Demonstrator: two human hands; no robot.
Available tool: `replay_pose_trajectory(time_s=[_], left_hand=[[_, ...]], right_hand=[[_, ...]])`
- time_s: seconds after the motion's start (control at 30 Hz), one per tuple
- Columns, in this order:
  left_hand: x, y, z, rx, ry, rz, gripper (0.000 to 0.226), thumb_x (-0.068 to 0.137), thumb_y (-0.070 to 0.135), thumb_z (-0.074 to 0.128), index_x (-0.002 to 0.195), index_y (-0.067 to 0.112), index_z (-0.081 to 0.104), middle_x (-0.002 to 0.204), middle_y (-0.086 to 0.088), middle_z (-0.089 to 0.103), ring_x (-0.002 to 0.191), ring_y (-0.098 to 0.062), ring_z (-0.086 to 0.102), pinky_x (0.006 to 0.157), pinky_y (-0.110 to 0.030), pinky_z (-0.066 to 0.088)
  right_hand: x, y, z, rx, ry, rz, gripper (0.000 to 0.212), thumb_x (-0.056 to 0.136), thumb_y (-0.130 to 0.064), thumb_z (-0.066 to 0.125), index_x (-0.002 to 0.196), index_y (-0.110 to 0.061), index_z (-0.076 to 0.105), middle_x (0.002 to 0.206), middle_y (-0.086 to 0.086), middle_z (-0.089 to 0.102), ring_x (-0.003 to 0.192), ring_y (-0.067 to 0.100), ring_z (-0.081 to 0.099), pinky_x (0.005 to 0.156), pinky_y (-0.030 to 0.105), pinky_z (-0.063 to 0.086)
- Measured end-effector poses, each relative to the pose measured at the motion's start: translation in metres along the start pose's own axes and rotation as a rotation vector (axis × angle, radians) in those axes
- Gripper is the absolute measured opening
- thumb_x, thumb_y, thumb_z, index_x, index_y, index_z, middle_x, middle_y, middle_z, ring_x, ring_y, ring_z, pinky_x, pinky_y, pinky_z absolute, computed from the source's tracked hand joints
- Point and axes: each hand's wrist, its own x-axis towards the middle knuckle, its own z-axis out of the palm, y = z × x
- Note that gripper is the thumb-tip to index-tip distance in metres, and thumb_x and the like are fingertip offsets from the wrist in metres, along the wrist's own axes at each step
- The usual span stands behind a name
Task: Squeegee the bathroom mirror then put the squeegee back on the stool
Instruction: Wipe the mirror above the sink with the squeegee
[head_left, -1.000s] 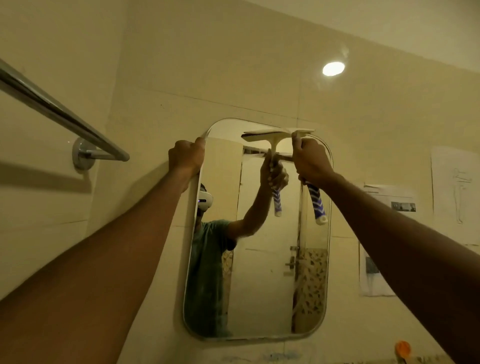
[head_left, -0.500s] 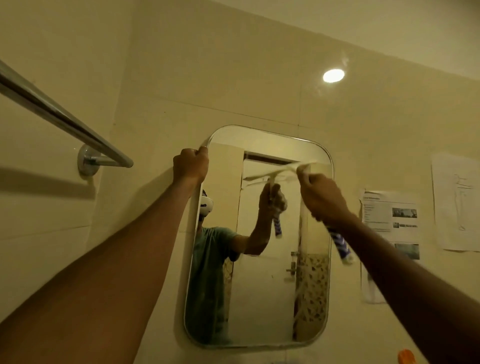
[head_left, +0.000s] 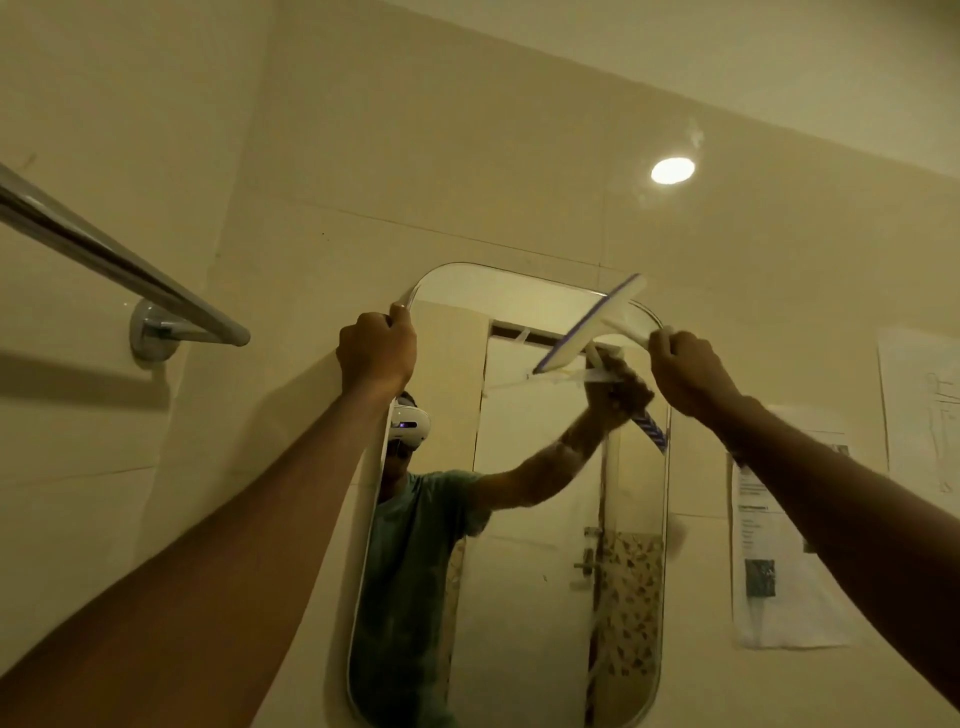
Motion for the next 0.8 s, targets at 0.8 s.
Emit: replay_pose_trajectory(time_s=[0.8], left_hand=[[0.000,-0.002,0.000,0.043,0.002,-0.009,0.047,0.098,0.030,0.036,0.075,0.000,0.064,0.083,-0.019,0.069,0.085,-0.035,0.064,0.080,-0.042,0.054]], right_hand=[[-0.030,0.032,0.003,-0.105,-0.012,-0.003,0.041,0.103,-0.022,0.031,0.065,-0.018,0.045,0.054,0.004,0.046,0.042,0.016,0.039,0.041,0.024,0.032]])
